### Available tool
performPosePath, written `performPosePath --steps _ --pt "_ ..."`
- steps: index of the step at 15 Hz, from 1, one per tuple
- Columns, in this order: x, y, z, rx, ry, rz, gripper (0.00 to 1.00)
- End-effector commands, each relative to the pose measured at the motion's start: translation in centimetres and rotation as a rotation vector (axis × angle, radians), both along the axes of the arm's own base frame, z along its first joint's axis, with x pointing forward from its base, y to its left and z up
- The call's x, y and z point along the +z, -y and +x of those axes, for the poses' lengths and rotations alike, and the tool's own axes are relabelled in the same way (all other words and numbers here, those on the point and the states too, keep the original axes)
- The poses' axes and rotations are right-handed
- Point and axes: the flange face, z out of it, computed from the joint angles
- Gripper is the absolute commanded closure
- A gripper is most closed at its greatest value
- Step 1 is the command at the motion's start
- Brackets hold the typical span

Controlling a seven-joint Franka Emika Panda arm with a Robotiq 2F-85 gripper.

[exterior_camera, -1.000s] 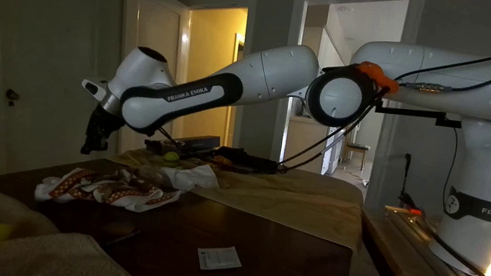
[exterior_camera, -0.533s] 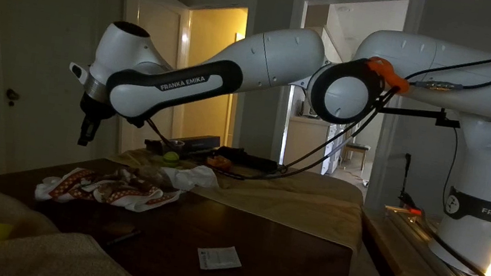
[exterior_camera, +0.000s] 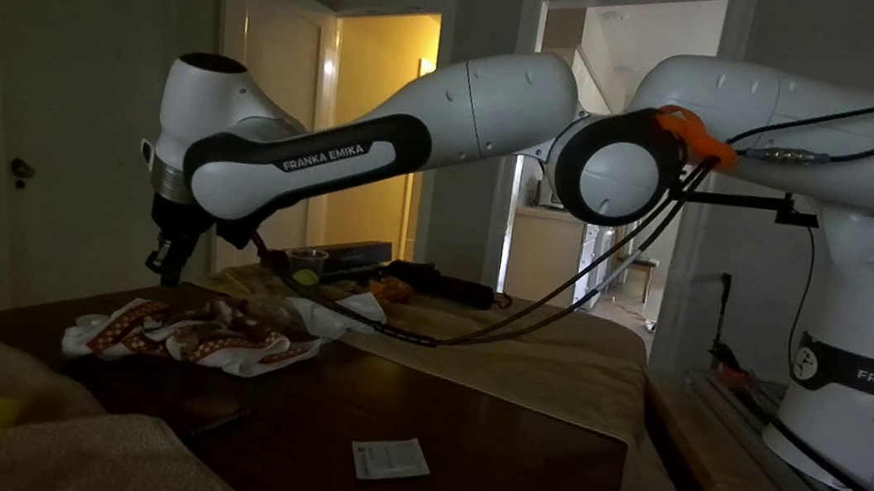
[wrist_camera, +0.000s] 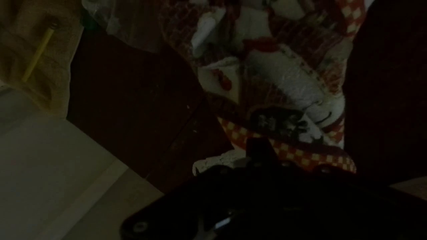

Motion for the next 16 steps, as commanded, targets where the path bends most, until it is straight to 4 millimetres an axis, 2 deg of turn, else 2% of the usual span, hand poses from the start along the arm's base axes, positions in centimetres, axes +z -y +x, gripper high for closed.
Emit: performPosePath --steps 1,3,6,8,10,13,14,15,16 --pt "-1.0 0.9 0.1 -0.002 0.034 0.014 1.00" --pt "-1.9 1.5 0.1 -0.001 0.037 0.035 1.00" --pt "-4.7 2.1 -0.2 0.035 0.029 0.059 1.00" --pt "-6.4 1.9 -0.4 0.100 0.024 0.061 1.00" --pt "-7.2 1.4 -0.6 0.152 0.021 0.058 1.00" --pt "-6.0 0.5 -0.4 0.181 0.010 0.036 1.00" --pt "-4.7 0.1 -0.2 0.176 0.019 0.032 1.00" --pt "-6.4 0.8 -0.5 0.155 0.017 0.035 0.99" --pt "-5.9 0.4 -0.4 0.157 0.023 0.034 0.99"
